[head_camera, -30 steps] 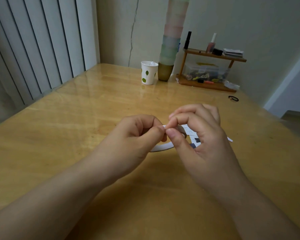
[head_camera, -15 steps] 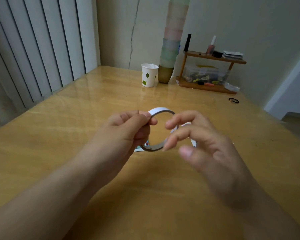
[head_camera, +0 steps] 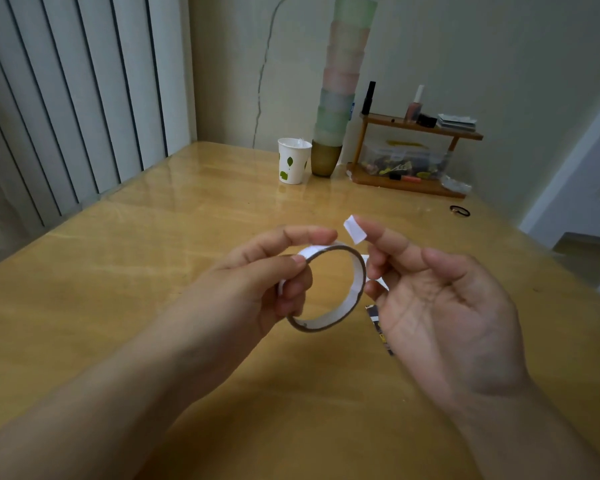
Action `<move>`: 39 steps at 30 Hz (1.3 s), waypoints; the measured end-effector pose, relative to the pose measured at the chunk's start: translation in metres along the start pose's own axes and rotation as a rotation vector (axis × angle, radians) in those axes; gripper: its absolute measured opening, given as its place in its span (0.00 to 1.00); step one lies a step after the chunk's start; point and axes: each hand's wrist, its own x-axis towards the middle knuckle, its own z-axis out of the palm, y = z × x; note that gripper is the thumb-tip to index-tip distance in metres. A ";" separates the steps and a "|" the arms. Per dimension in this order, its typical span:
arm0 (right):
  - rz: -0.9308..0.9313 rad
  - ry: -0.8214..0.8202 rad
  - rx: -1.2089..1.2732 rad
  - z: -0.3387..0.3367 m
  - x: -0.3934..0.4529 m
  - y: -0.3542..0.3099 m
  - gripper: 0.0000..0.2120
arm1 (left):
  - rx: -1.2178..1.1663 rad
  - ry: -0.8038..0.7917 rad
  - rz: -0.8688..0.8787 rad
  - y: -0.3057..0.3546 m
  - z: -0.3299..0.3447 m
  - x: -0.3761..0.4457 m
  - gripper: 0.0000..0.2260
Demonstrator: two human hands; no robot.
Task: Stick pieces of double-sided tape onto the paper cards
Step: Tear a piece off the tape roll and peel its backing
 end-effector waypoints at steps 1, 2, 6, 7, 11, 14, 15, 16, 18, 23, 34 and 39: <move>-0.015 -0.025 -0.034 0.001 0.000 0.001 0.27 | -0.001 -0.025 -0.018 0.000 0.001 0.000 0.15; -0.024 -0.045 -0.071 0.002 0.000 0.001 0.28 | -0.006 -0.048 -0.033 0.000 0.002 0.000 0.15; -0.051 -0.075 -0.149 0.002 -0.001 0.001 0.28 | -0.105 -0.111 -0.083 0.000 0.002 0.000 0.16; -0.053 -0.078 -0.157 0.003 -0.001 0.001 0.27 | -0.131 -0.124 -0.095 0.000 0.002 0.000 0.17; -0.023 -0.059 -0.180 0.002 -0.003 0.001 0.22 | -0.233 -0.174 -0.110 0.001 0.001 0.000 0.16; -0.022 -0.053 -0.199 0.004 -0.003 0.000 0.24 | -0.265 -0.210 -0.121 0.002 0.001 0.000 0.17; -0.024 -0.054 -0.211 0.004 -0.003 -0.001 0.24 | -0.266 -0.220 -0.122 0.002 0.001 0.000 0.17; -0.029 -0.054 -0.228 0.004 -0.004 -0.001 0.24 | -0.265 -0.228 -0.123 0.002 0.000 0.001 0.17; -0.050 -0.050 -0.284 0.003 -0.004 -0.002 0.24 | -0.263 -0.243 -0.129 0.002 -0.001 0.001 0.18; -0.119 -0.046 -0.516 -0.001 -0.002 -0.003 0.21 | -0.191 -0.296 -0.128 0.003 -0.002 0.001 0.20; -0.272 0.054 -0.850 -0.004 -0.003 -0.006 0.21 | -0.167 -0.257 -0.121 0.001 -0.001 0.001 0.20; -0.274 0.092 -0.864 -0.003 -0.003 -0.006 0.19 | -0.152 -0.239 -0.109 0.001 -0.001 0.001 0.20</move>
